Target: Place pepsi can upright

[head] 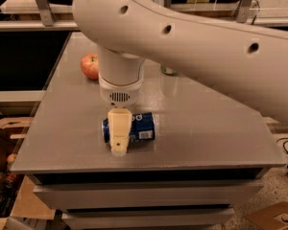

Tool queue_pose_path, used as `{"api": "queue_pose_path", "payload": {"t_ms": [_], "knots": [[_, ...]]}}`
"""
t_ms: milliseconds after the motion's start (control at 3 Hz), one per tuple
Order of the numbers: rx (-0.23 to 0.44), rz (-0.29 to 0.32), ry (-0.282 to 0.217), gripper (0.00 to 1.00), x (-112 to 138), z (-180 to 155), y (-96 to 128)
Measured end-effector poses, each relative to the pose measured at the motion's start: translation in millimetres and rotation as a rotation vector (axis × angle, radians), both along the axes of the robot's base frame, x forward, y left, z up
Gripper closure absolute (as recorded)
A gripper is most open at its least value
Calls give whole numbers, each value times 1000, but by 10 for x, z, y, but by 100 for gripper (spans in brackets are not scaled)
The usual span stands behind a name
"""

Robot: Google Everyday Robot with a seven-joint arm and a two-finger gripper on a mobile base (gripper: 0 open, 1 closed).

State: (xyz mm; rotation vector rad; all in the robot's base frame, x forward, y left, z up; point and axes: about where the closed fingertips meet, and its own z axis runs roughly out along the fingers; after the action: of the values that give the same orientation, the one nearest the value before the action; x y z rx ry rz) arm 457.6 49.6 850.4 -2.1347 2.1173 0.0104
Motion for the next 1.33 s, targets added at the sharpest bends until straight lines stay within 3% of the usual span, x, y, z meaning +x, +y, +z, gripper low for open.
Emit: {"api": "queue_pose_path", "payload": {"t_ms": [333, 1333], "knots": [[-18, 65, -20, 3, -57, -4, 22], [-25, 194, -7, 67, -142, -44, 15]]}}
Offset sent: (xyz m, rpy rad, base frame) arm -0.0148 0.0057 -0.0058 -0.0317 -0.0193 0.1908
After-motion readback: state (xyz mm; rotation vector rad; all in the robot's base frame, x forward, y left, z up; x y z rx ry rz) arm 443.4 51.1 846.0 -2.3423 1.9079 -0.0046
